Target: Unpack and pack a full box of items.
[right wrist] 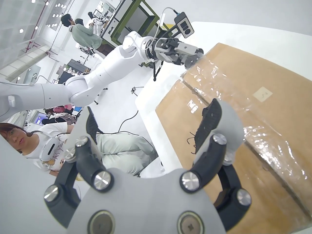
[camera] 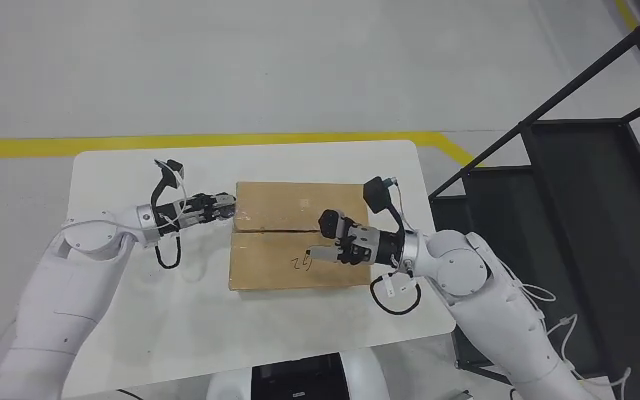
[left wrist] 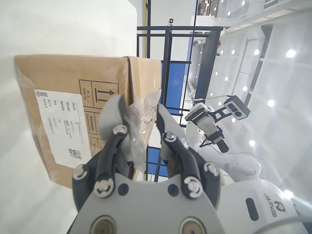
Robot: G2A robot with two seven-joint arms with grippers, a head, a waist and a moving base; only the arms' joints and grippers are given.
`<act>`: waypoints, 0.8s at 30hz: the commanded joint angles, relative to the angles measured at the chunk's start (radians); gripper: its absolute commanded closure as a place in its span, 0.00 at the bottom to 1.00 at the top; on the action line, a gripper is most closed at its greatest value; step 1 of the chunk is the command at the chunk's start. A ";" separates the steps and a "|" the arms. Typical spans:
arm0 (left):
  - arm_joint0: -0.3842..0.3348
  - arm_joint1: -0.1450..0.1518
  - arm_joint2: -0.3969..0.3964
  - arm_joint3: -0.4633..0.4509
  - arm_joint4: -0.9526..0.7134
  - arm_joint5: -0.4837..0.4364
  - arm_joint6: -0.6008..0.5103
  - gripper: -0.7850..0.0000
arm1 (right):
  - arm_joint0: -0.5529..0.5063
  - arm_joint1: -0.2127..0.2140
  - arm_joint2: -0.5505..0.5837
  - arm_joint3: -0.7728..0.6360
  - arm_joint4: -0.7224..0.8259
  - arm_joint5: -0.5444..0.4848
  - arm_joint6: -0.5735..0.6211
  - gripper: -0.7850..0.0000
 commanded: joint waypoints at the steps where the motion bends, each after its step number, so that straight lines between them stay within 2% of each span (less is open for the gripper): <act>1: 0.004 0.002 -0.005 -0.010 0.007 0.003 -0.001 1.00 | 0.000 0.000 -0.001 0.000 -0.001 0.001 -0.001 0.00; 13: 0.007 0.005 -0.031 -0.107 -0.051 0.049 -0.066 1.00 | -0.010 0.002 -0.034 0.025 -0.082 0.061 0.017 0.00; 18: -0.015 -0.001 -0.027 -0.163 -0.121 0.073 -0.109 1.00 | -0.005 -0.004 -0.078 0.078 -0.167 0.132 -0.024 0.00; 24: -0.030 -0.008 -0.004 -0.212 -0.164 0.098 -0.154 1.00 | 0.006 -0.012 -0.111 0.119 -0.199 0.185 -0.073 0.00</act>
